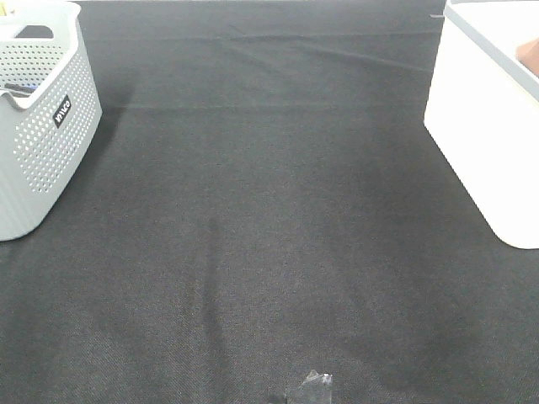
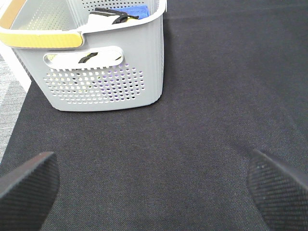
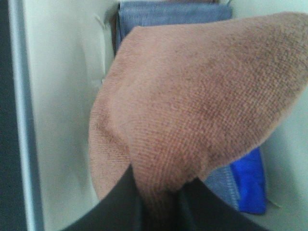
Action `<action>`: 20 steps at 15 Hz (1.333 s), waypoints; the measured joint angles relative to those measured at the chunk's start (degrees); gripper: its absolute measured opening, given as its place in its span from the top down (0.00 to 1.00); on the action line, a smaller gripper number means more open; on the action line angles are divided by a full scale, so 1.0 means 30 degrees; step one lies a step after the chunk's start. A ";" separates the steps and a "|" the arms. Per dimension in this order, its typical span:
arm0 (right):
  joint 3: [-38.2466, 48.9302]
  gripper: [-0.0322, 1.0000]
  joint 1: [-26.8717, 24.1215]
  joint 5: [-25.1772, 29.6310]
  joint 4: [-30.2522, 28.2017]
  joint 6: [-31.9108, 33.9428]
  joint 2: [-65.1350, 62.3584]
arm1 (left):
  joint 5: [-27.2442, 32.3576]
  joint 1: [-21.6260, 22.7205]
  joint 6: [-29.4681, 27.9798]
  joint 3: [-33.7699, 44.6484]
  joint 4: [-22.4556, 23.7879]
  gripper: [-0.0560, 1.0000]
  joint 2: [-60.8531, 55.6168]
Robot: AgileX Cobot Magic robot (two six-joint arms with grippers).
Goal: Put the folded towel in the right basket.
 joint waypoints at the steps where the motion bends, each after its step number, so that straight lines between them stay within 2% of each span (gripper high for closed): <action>1: 0.0038 0.85 0.0000 0.0019 0.0095 0.0095 0.0764 | 0.0000 0.0000 0.0000 0.0000 0.0000 0.01 0.0000; 3: 0.0095 0.85 0.0000 0.0038 0.0153 0.0401 0.1509 | 0.0000 0.0000 0.0000 0.0000 0.0000 0.01 0.0000; 4: 0.0115 0.77 0.0000 -0.0057 0.0134 0.0573 0.1585 | 0.0000 0.0000 0.0000 0.0000 0.0000 0.01 0.0000; 5: 0.0115 0.77 0.0000 -0.0057 0.0134 0.0573 0.1585 | 0.0000 0.0000 0.0000 0.0000 0.0000 0.01 0.0000; 6: 0.0115 0.58 0.0000 -0.0229 0.0134 0.0611 0.1585 | 0.0000 0.0000 0.0000 0.0000 0.0000 0.01 0.0000; 7: 0.0115 0.30 0.0000 -0.0248 0.0115 0.0611 0.1585 | 0.0000 0.0000 0.0000 0.0000 0.0000 0.01 0.0000; 8: 0.0115 0.11 0.0000 -0.0286 0.0115 0.0611 0.1585 | 0.0000 0.0000 0.0000 0.0000 0.0000 0.01 0.0000; 10: 0.0115 0.05 0.0000 -0.0401 0.0076 0.0592 0.1451 | 0.0000 0.0000 -0.0038 0.0000 0.0000 0.01 0.0000; 13: 0.0115 0.03 0.0000 0.0573 0.0191 0.0420 -0.0115 | 0.0000 0.0000 -0.0038 0.0000 0.0000 0.01 0.0000; 16: 0.0840 0.03 0.0000 0.0668 0.0745 0.0248 -0.2941 | 0.0000 0.0000 -0.0038 0.0000 0.0000 0.01 0.0000; 18: 0.3361 0.03 0.0000 0.0668 0.1566 -0.0745 -0.6035 | 0.0000 0.0000 -0.0038 0.0000 0.0000 0.01 0.0000; 19: 0.5462 0.03 0.0000 0.0688 0.1776 -0.0955 -0.8002 | 0.0000 0.0000 -0.0038 0.0000 0.0000 0.01 0.0000; 20: 0.8881 0.03 0.0000 0.0477 0.1814 -0.1108 -1.1192 | 0.0000 0.0000 -0.0038 0.0000 0.0000 0.01 0.0000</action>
